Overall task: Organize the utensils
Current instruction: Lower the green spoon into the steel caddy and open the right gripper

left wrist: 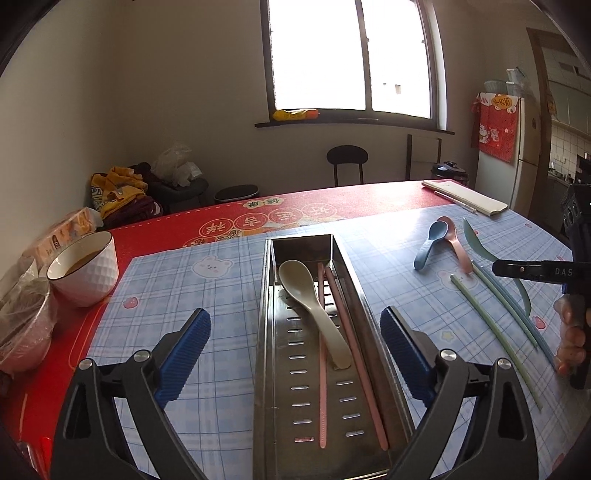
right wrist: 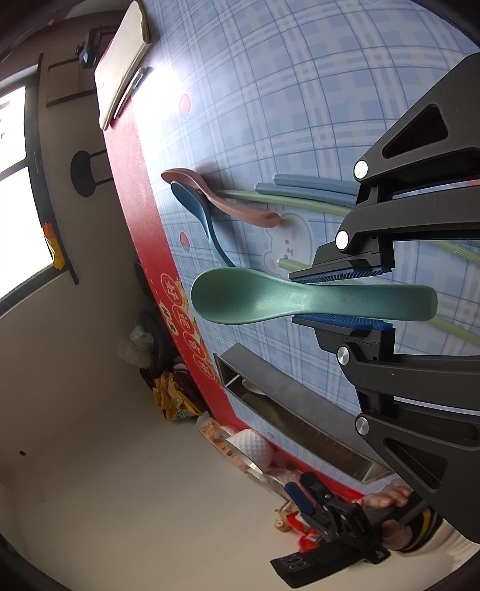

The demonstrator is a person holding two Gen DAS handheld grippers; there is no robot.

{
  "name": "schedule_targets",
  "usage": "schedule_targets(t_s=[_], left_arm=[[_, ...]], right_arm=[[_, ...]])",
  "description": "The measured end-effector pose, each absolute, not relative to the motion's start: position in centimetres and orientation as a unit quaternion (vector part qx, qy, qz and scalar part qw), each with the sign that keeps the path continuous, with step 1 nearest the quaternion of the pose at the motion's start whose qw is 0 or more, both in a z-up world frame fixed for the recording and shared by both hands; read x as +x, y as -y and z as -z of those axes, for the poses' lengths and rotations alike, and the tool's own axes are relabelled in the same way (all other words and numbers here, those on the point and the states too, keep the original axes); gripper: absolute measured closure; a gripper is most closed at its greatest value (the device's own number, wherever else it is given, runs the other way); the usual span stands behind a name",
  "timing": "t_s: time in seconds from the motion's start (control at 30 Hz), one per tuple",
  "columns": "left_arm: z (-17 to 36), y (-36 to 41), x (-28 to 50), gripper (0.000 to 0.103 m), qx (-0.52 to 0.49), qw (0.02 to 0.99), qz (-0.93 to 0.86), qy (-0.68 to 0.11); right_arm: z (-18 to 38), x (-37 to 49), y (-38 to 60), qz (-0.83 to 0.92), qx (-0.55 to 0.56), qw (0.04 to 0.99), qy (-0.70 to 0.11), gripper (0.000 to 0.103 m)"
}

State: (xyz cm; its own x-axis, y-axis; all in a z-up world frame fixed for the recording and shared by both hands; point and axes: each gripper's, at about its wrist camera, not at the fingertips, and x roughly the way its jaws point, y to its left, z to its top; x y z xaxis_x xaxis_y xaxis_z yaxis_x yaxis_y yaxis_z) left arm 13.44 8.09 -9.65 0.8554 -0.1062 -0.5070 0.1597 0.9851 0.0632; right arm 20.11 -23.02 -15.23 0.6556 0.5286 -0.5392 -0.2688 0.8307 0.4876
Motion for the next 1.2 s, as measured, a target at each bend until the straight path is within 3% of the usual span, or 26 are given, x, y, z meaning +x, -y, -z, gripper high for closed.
schedule_targets(t_s=[0.23,0.43,0.8,1.2], left_arm=[[10.1,-10.9,13.8,0.006,-0.024,0.958,0.075,-0.276],[9.9,-11.2,13.5,0.006,-0.028,0.96,0.064,-0.27],[9.8,-14.7,13.9,0.006,-0.071,0.961,-0.019,-0.267],[10.2,-16.7,14.3,0.006,-0.105,0.954,-0.044,-0.277]], right_arm=[[15.0,20.8,21.6,-0.152,0.131,0.894,-0.402,0.086],[12.8,20.9,18.8,-0.153,0.082,0.891,-0.42,0.086],[9.8,24.9,7.7,-0.197,0.059,0.865,-0.457,0.086],[12.5,27.8,-1.0,-0.202,0.043,0.841,-0.5,0.086]])
